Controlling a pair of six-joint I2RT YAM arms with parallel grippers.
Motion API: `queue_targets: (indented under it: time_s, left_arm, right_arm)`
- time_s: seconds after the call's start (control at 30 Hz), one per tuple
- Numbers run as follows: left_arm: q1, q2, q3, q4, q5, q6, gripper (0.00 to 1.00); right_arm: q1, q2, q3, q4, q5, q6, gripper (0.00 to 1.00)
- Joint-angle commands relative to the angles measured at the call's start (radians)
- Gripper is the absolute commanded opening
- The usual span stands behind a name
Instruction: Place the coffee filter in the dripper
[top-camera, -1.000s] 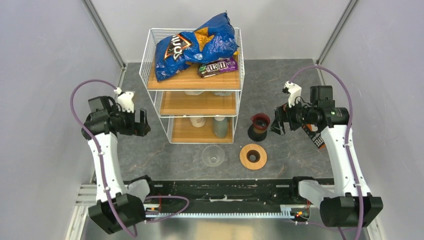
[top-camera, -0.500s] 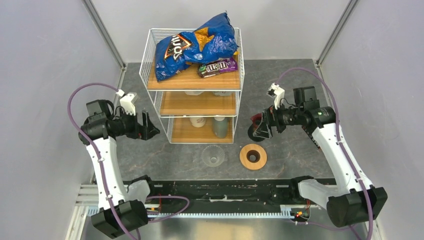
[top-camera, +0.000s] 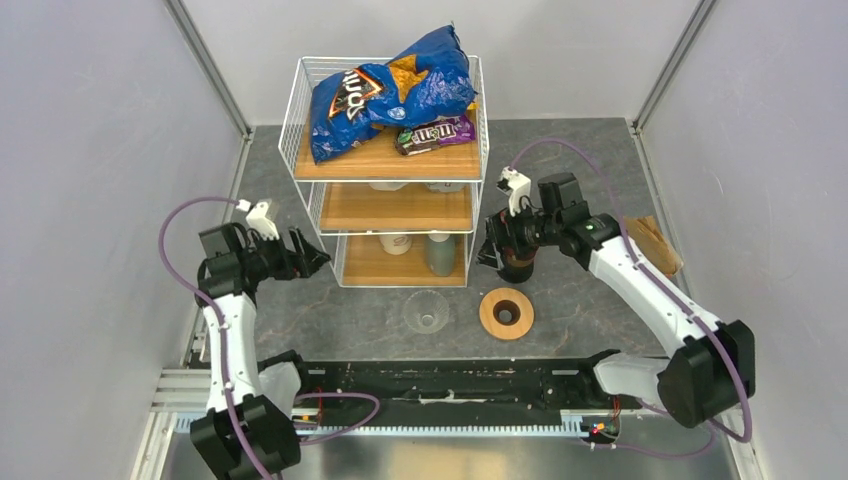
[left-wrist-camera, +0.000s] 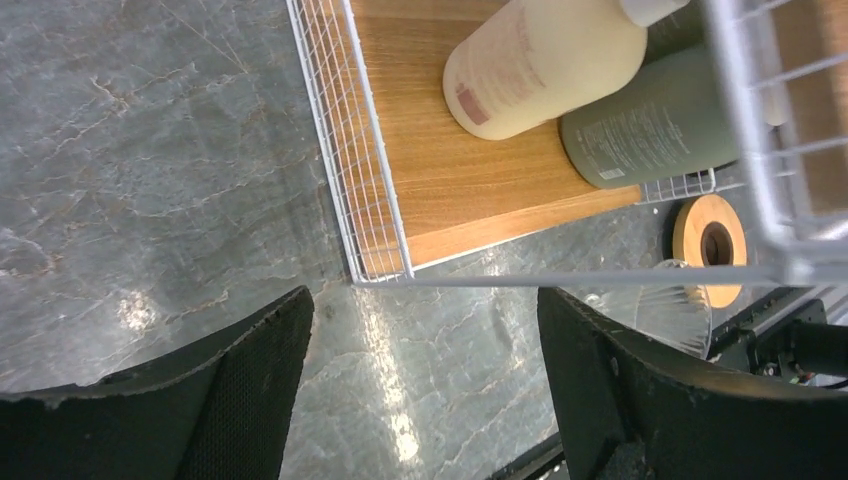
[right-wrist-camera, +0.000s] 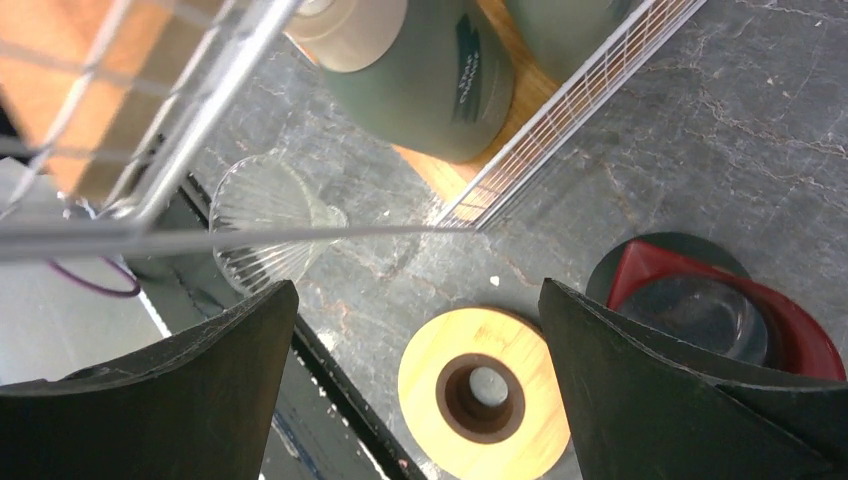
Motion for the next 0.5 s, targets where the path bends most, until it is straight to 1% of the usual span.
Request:
queue_targets:
  time_s: [0.0, 0.2, 0.47]
  left_arm:
    - [-0.028, 0.013, -0.073, 0.282, 0.041, -0.126, 0.86]
    - [-0.086, 0.077, -0.126, 0.389, 0.054, -0.168, 0.83]
    - [-0.145, 0.131, -0.152, 0.521, 0.017, -0.230, 0.82]
  right_arm:
    - [0.024, 0.056, -0.020, 0.140, 0.052, 0.050, 0.99]
    - [0.059, 0.117, -0.021, 0.231, 0.091, 0.075, 0.99]
    - [0.071, 0.187, -0.004, 0.305, 0.147, 0.105, 0.99]
